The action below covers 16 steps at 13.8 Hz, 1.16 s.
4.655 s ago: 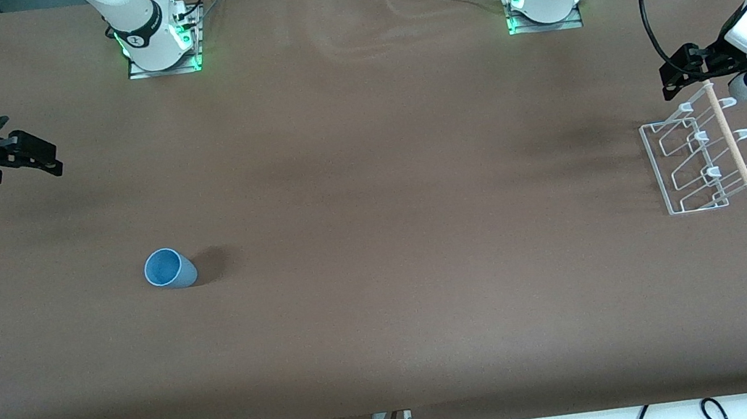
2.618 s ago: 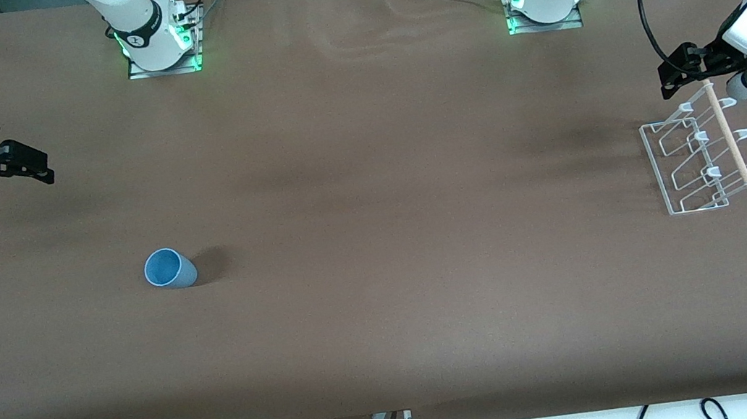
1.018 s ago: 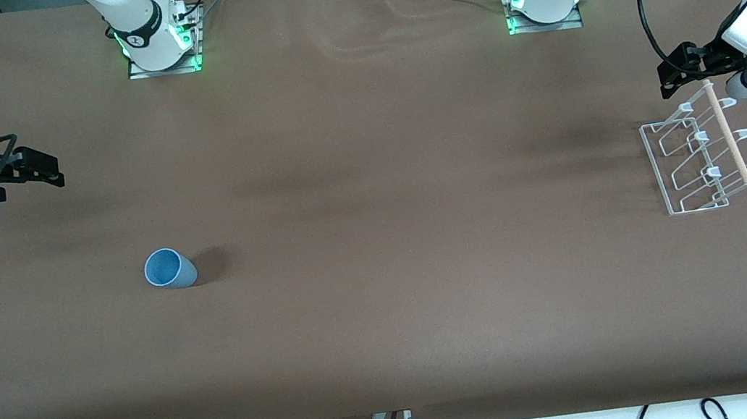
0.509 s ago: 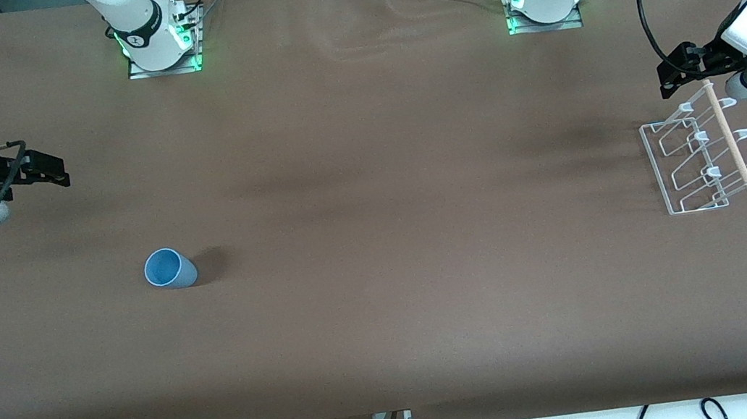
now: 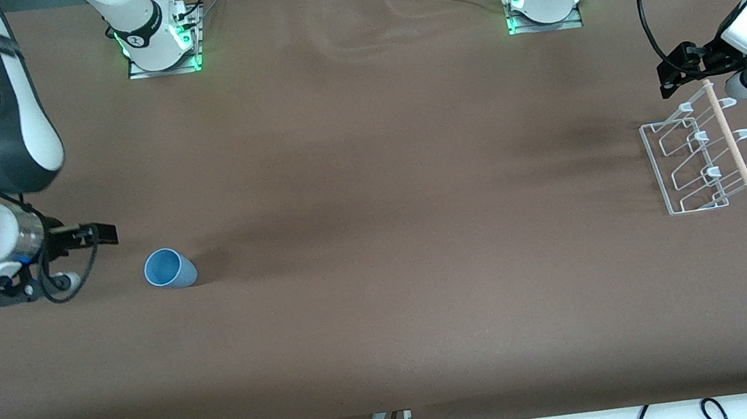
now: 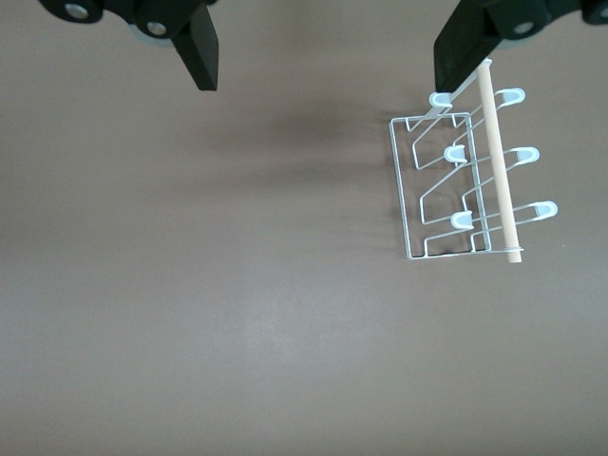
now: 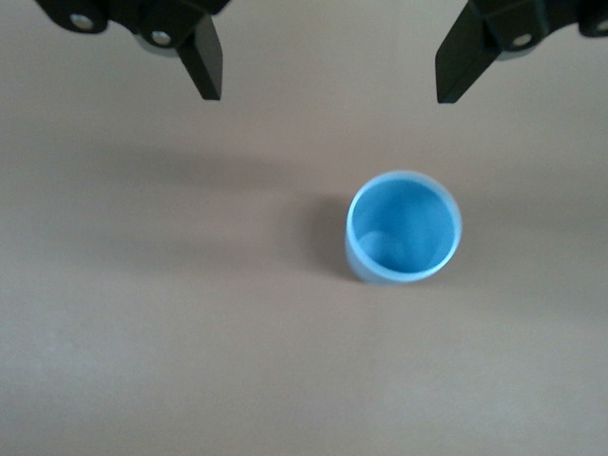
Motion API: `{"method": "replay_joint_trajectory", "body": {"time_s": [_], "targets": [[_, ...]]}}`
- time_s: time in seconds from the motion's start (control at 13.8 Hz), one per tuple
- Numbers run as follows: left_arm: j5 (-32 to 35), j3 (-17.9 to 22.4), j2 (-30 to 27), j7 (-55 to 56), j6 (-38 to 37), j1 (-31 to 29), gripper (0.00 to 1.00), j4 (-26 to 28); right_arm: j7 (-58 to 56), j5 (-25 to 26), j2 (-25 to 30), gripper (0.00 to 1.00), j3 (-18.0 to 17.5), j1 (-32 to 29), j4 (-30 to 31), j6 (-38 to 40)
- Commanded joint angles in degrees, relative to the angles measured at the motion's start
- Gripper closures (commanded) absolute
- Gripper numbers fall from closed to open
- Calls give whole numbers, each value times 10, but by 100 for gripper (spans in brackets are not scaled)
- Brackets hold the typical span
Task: Transfer cup to left arm and place on rack
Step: 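Move the right gripper down beside the light-blue cup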
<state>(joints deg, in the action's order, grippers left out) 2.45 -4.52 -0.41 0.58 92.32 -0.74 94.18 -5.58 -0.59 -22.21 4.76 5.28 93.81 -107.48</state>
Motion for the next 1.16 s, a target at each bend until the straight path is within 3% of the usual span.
{"method": "replay_joint_trajectory", "body": {"time_s": [0.0, 0.15, 0.95, 1.09], "targets": [[5, 1, -4, -7, -9, 4, 0, -8, -2, -7, -52, 1, -2, -4, -18, -37], [5, 1, -4, -7, -9, 4, 0, -8, -8, -38, -77, 1, -3, -7, -18, -84], [5, 1, -4, -7, -9, 4, 0, -7, 1, -41, -137, 3, -6, 4, -28, -114], [5, 1, -4, -7, -9, 4, 0, -7, 17, -42, -143, 50, -7, 12, -28, -118]]}}
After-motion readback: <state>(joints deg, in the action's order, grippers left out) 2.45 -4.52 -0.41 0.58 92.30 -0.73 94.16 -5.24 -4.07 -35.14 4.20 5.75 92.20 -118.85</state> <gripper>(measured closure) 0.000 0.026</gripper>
